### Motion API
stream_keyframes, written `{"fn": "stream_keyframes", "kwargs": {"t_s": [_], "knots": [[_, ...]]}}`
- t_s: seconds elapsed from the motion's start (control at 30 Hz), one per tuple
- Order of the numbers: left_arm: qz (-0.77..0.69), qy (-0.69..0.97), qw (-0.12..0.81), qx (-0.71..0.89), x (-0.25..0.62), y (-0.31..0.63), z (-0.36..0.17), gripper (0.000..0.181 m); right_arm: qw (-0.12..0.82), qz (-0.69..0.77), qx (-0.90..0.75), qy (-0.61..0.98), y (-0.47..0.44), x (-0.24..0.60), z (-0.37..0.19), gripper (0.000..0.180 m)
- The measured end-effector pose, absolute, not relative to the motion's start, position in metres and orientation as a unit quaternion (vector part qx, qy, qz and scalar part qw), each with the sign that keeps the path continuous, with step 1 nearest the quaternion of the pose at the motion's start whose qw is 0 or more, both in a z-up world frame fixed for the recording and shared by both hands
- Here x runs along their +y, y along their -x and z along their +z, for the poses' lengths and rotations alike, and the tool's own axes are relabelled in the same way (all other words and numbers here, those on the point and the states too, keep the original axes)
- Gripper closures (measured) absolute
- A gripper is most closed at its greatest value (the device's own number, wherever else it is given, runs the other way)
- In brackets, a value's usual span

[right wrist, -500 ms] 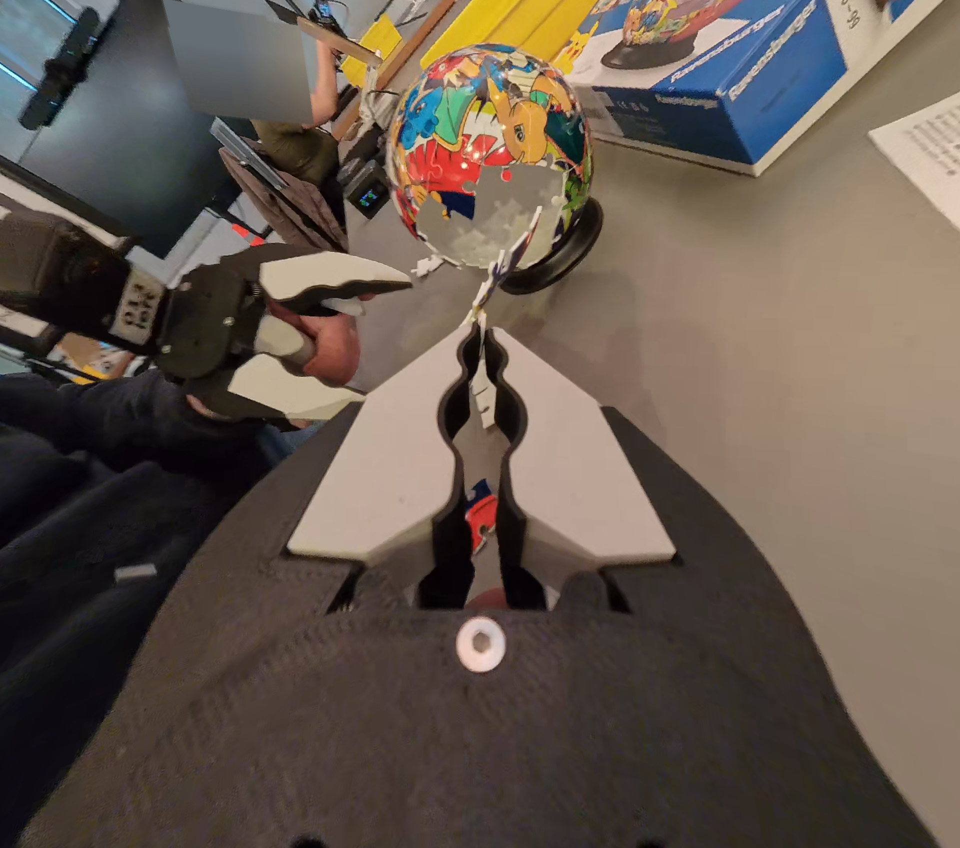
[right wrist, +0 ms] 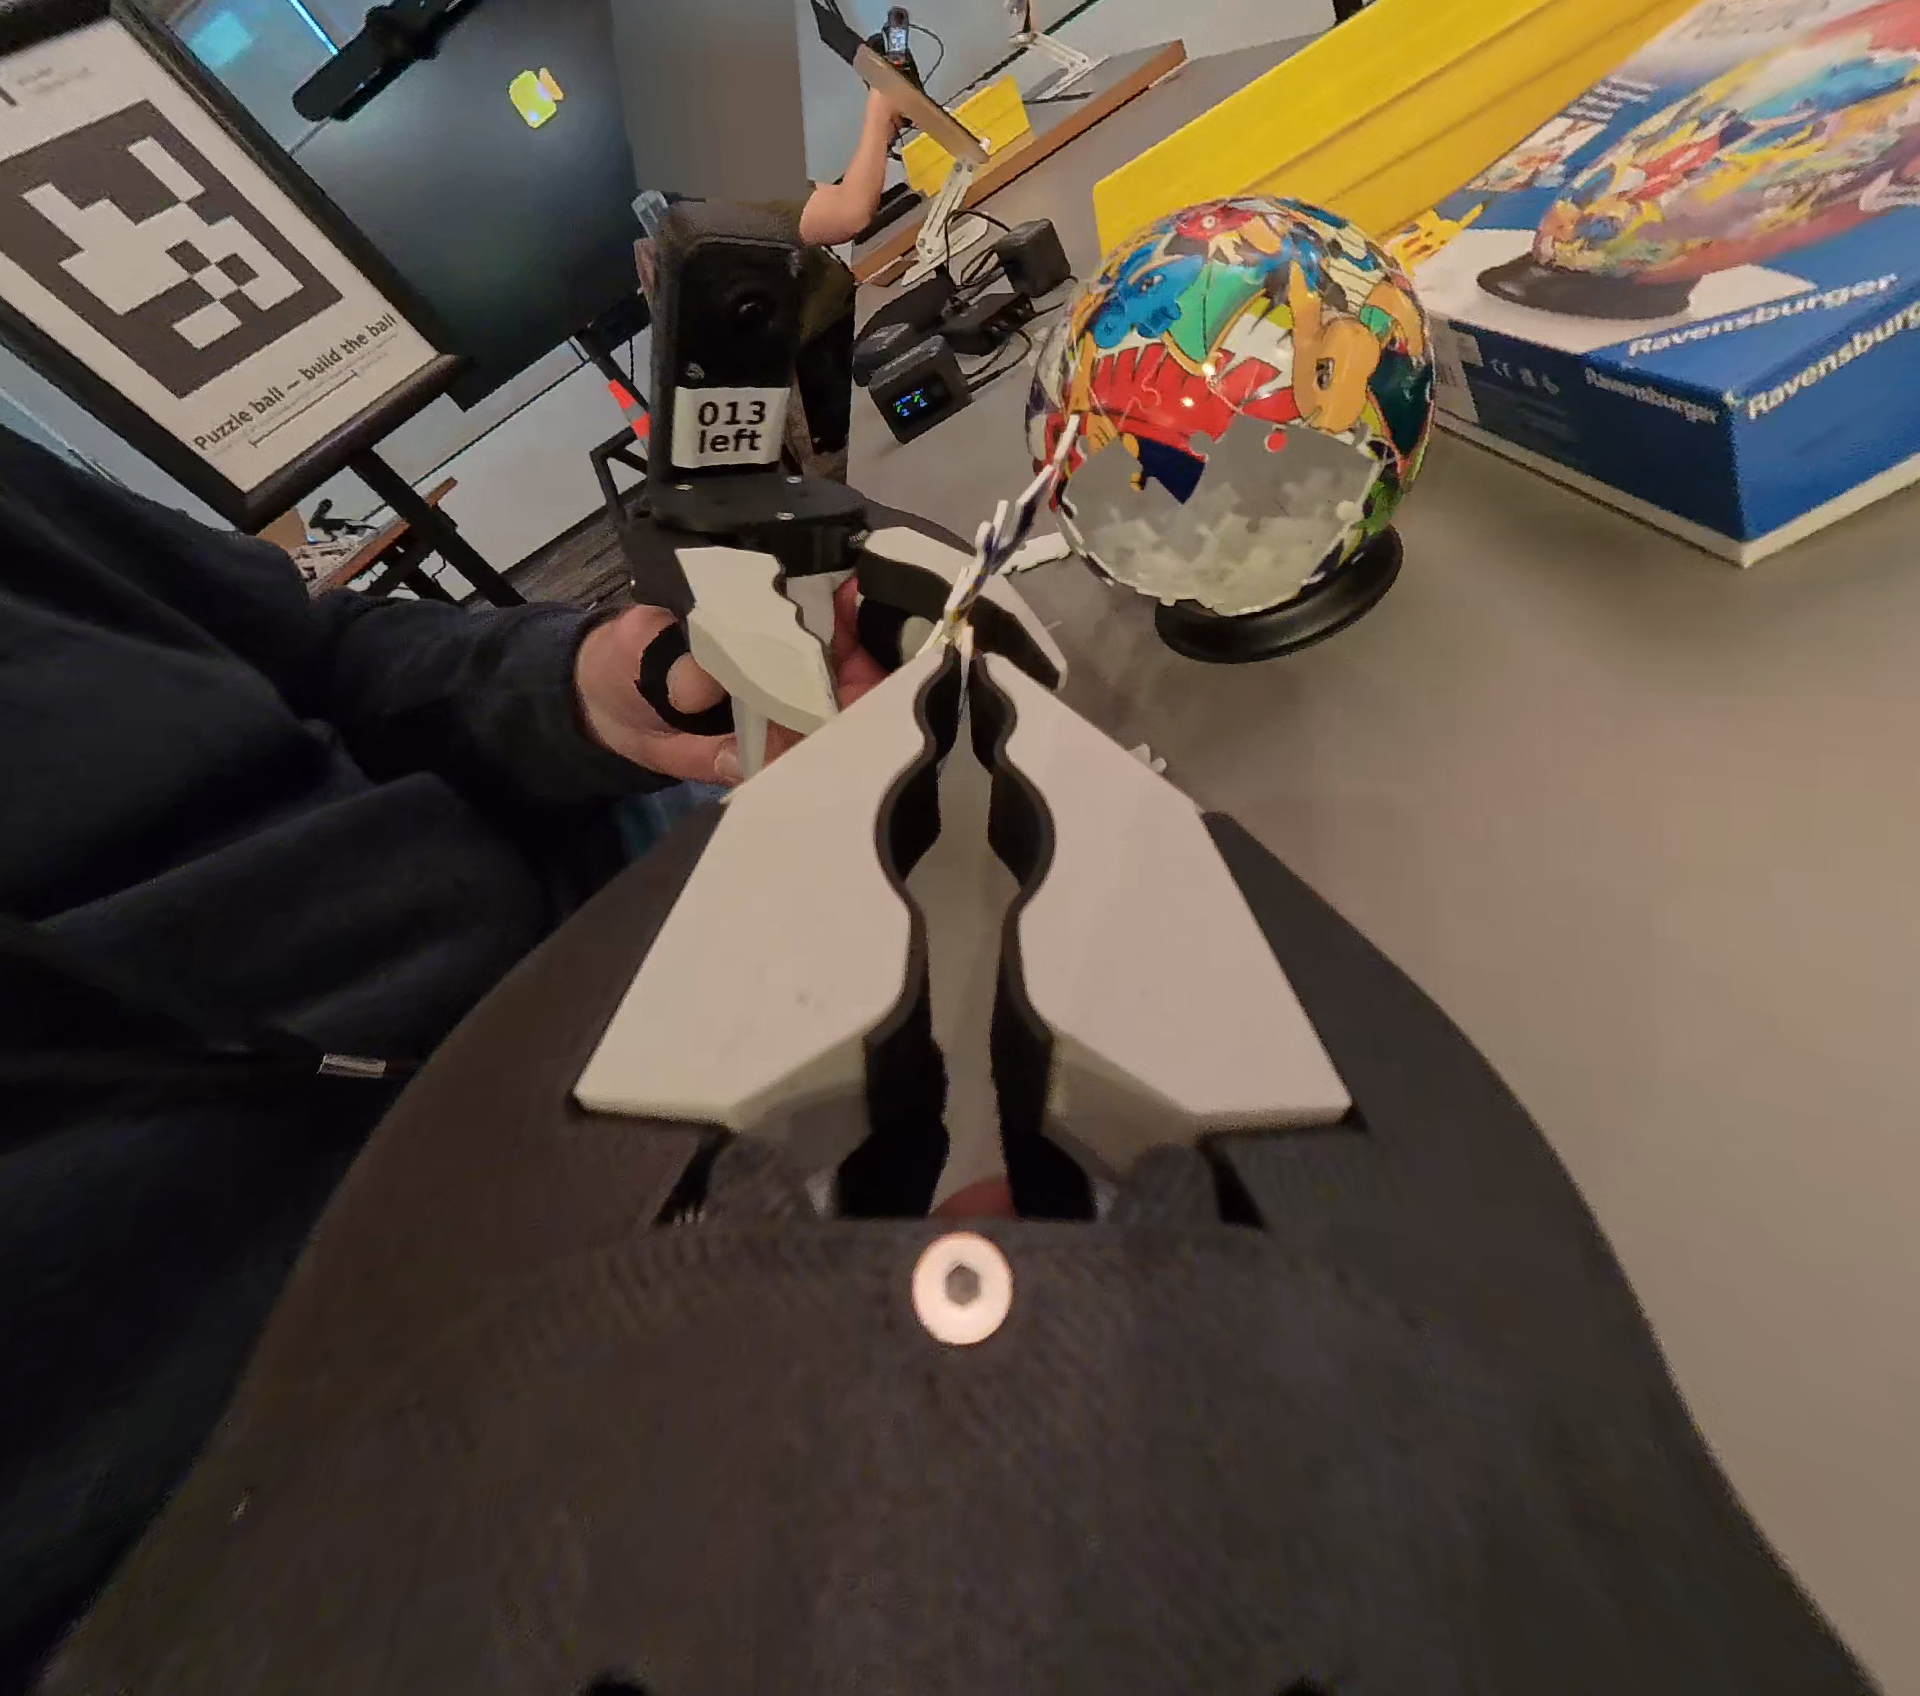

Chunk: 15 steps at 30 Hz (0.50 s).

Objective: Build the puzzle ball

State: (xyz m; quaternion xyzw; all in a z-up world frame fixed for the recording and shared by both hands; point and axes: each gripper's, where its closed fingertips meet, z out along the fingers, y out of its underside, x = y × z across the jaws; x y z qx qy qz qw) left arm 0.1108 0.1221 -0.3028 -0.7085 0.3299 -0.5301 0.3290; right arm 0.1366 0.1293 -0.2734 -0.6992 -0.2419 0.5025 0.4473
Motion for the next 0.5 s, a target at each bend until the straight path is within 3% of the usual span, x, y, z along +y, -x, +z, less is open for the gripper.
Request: {"fn": "stream_keyframes", "kwargs": {"t_s": [0.27,0.5], "knots": [[-0.580,0.675,0.338,0.306,0.124,-0.115,-0.290,0.157,0.451,0.497,-0.275,0.689,-0.130,0.125,-0.268,0.180],[-0.590,0.653,0.358,0.312,0.123,-0.117,-0.283,0.176,0.456,0.505,-0.266,0.683,-0.130,0.128,-0.264,0.180]]}}
